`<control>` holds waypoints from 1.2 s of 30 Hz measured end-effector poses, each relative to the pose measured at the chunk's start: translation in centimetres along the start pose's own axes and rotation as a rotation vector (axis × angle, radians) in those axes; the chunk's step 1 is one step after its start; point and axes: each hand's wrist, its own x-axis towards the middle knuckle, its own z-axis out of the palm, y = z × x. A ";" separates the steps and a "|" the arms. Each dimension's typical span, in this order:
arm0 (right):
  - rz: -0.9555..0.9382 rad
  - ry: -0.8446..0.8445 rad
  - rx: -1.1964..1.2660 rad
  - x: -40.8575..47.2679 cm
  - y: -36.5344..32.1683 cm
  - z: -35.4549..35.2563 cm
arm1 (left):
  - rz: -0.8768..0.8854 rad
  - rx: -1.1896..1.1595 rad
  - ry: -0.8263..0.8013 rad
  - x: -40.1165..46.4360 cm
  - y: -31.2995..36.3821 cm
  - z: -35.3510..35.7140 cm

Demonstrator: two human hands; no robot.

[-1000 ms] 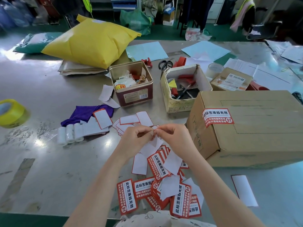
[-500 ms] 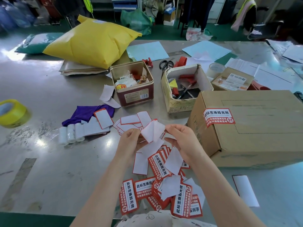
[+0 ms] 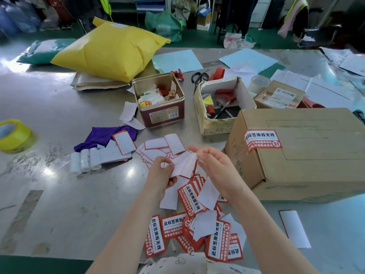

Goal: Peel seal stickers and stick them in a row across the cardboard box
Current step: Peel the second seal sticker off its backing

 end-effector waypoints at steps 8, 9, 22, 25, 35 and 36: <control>-0.009 -0.003 -0.001 0.1 0.7 -0.3 | 0.072 0.007 -0.071 -0.3 0.0 -0.6; -0.009 0.004 0.002 0.1 0.7 -0.3 | 0.068 0.006 -0.073 -0.4 0.1 -0.6; 0.052 0.075 -0.070 0.0 0.0 0.0 | 0.058 0.029 0.031 0.5 0.0 -0.2; 0.068 0.092 -0.092 0.2 -0.1 0.0 | 0.044 0.029 0.069 0.7 0.1 -0.3; 0.086 0.113 -0.059 0.5 0.4 -0.4 | 0.019 -0.002 0.135 0.7 -0.3 -0.6; 0.088 0.123 -0.053 0.6 0.5 -0.4 | 0.021 0.035 0.137 0.6 -0.3 -0.6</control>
